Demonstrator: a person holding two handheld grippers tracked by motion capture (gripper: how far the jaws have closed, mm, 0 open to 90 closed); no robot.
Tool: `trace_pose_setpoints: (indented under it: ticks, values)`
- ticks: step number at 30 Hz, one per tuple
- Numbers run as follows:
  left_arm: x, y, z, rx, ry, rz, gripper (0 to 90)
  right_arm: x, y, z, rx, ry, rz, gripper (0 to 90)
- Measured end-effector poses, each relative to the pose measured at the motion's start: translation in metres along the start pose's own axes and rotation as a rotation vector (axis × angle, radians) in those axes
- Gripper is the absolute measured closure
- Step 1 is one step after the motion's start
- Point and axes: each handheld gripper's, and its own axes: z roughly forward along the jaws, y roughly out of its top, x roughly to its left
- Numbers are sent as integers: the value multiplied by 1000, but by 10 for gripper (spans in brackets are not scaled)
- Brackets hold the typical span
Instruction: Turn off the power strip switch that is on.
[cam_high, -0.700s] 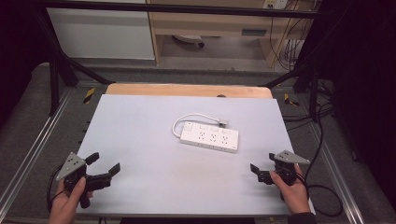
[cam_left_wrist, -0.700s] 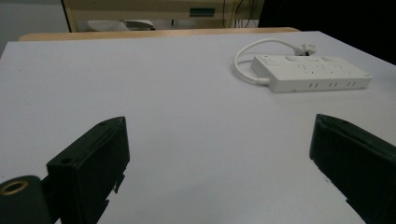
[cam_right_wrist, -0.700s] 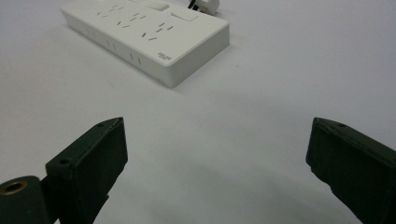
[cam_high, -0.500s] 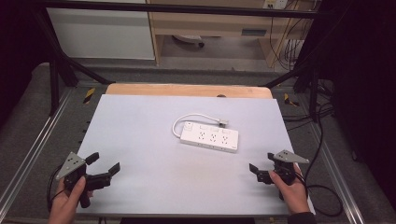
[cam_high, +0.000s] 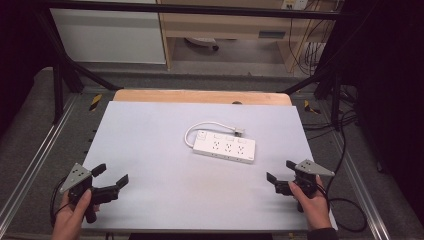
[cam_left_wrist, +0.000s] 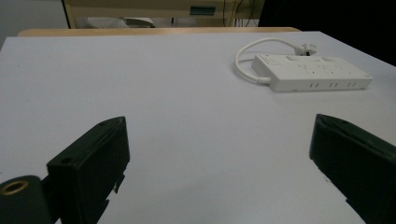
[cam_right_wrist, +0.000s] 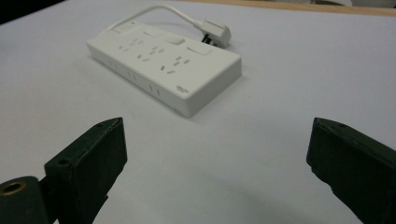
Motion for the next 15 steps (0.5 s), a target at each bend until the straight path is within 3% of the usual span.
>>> trace_pose_setpoints:
  ticks: [5, 11, 15]
  values:
    - [-1, 0, 0, 1, -7, 6, 48, 8, 7, -6, -68, 17, 10, 52]
    - [-4, 0, 1, 5, -13, 21, 49, 16, 13, -8, -70, 18, -6, 42]
    - [-4, 0, 0, 5, -13, 16, 48, 25, 27, -7, -76, 32, -21, 38]
